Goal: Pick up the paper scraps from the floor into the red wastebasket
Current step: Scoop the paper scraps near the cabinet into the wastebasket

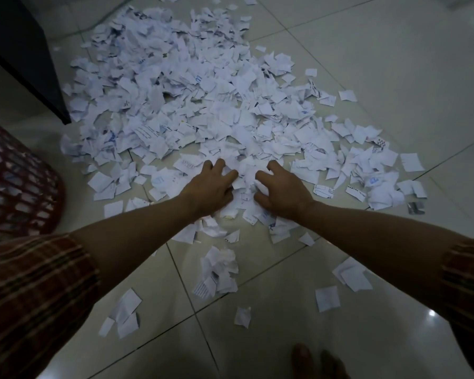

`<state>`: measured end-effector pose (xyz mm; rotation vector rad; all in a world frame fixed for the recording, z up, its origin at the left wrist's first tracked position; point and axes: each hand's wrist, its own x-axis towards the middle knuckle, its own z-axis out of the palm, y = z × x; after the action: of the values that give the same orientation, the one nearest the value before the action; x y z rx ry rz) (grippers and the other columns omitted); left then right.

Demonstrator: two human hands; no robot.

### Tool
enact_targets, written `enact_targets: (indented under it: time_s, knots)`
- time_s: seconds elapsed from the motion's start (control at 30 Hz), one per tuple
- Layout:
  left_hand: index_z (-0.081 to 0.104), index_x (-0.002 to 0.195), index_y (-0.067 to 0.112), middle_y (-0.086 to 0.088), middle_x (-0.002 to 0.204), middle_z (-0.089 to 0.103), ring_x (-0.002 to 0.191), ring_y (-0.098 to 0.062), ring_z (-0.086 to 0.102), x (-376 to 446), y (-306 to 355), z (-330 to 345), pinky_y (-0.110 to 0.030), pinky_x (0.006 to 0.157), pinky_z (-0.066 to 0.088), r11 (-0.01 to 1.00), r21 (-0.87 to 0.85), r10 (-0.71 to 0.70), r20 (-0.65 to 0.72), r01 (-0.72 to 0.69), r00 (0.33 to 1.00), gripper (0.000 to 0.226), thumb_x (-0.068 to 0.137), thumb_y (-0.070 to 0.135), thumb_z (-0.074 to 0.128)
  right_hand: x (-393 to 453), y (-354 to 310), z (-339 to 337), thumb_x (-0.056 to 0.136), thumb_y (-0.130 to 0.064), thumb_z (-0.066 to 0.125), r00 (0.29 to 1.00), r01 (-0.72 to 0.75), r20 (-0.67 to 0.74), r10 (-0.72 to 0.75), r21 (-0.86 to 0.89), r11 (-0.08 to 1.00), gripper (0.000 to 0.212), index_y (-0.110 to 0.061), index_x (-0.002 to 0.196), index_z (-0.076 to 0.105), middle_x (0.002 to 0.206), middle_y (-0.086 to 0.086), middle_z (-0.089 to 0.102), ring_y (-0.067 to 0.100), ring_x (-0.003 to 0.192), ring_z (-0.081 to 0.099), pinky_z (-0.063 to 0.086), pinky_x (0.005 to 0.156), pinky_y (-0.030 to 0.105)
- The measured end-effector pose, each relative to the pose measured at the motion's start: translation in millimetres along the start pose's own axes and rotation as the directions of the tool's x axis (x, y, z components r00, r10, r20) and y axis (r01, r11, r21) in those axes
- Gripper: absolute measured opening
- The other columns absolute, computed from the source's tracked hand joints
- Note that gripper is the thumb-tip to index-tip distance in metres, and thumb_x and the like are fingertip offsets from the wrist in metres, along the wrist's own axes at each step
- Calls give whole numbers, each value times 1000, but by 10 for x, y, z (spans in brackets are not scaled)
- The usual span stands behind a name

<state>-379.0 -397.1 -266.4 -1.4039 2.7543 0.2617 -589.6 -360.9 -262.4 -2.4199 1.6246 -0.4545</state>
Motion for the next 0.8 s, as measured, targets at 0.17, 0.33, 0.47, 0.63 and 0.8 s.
enact_targets:
  time_s: [0.17, 0.33, 0.47, 0.63, 0.8]
  knots:
    - [52, 119, 8, -18, 104, 48, 89, -34, 54, 3, -95, -195, -37, 67, 42, 999, -36, -2, 65, 5, 998, 29, 93, 22, 52, 207, -175, -38, 79, -35, 50, 996, 86, -19, -85, 47, 995, 28, -8, 81, 56, 83, 16, 49, 30, 55, 46, 27, 51, 24]
    - [55, 111, 6, -19, 104, 49, 87, -35, 55, -156, -322, -540, -33, 63, 36, 999, -40, -24, -7, 24, 1000, 25, 91, 21, 57, 457, -348, -122, 81, -32, 54, 985, 175, -13, -175, 61, 983, 17, -17, 88, 49, 83, 15, 48, 29, 63, 49, 28, 55, 25]
    - [55, 114, 6, -20, 106, 49, 88, -37, 56, -263, -449, -968, -35, 65, 40, 998, -10, -58, -83, 58, 995, 27, 91, 20, 56, 677, -462, -339, 79, -37, 49, 981, 192, -39, -192, 6, 981, 33, -7, 87, 58, 87, 17, 48, 31, 63, 50, 33, 57, 27]
    - [55, 107, 4, -21, 104, 50, 85, -38, 55, -403, -582, -1569, -34, 64, 37, 992, 2, -121, -232, 125, 965, 21, 91, 18, 56, 1025, -656, -710, 78, -38, 47, 961, 227, -158, -227, -21, 974, 34, -5, 83, 56, 85, 13, 43, 26, 64, 46, 30, 59, 27]
    - [54, 113, 3, -20, 106, 49, 85, -37, 54, -631, -664, -2115, -34, 64, 34, 985, 7, -162, -336, 174, 928, 26, 92, 17, 55, 1366, -1044, -1021, 77, -36, 49, 918, 296, -271, -290, -18, 955, 33, -5, 84, 56, 85, 5, 34, 27, 62, 42, 39, 56, 33]
